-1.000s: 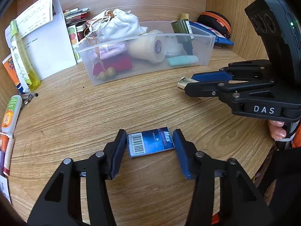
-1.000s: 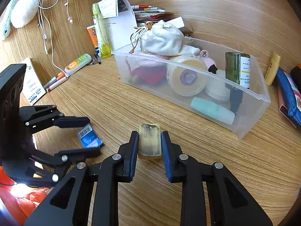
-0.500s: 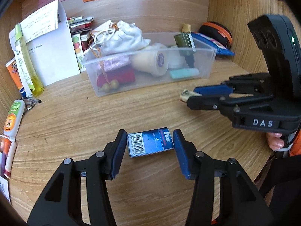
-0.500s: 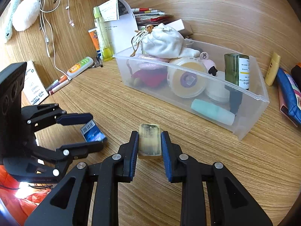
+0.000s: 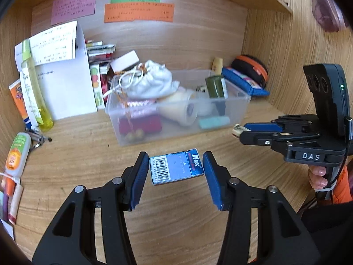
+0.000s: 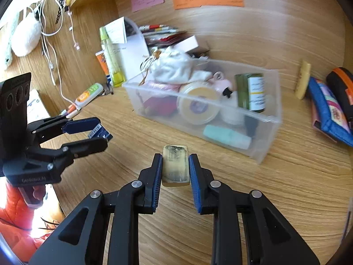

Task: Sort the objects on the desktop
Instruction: 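Carry the card pack and eraser into the clear box and open both tools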

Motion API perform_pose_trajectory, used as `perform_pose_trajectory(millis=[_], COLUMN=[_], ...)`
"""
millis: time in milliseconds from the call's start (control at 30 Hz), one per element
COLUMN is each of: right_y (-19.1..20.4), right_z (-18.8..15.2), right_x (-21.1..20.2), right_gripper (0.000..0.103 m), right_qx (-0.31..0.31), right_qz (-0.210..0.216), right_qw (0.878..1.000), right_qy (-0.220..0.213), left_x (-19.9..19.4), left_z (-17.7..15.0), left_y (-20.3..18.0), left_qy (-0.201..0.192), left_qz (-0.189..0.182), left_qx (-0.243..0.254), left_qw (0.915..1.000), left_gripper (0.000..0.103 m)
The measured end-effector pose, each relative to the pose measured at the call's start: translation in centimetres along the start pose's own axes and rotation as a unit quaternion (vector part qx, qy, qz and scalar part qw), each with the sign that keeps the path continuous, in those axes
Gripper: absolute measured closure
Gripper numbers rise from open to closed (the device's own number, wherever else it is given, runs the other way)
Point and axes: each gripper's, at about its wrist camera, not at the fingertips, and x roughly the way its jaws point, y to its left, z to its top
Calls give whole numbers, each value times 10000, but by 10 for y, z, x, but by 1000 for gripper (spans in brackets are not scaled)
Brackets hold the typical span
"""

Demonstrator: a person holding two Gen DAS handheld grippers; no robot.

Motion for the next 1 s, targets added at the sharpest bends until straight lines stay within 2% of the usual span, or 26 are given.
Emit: perform_pose_trajectory(millis=[400, 633, 800, 1000], right_y=[-14, -17, -17, -31], right_z=[32, 62, 75, 79], right_x=[-23, -21, 4, 35], right_gripper=[81, 81, 81, 81], right_qx=[-21, -262, -392, -76], right_qz=[-207, -298, -367, -177], right_qw=[9989, 9976, 9976, 9997], right_qy=[-415, -568, -428, -133], left_x=[5, 28, 49, 69], left_z=[41, 63, 76, 77], left_y=[7, 11, 13, 13], left_qy=[-380, -337, -250, -68], left_qz=[-225, -57, -103, -163], left_qx=[87, 284, 302, 306], left_qw=[9990, 9990, 9992, 9994], left_gripper=[53, 53, 53, 53])
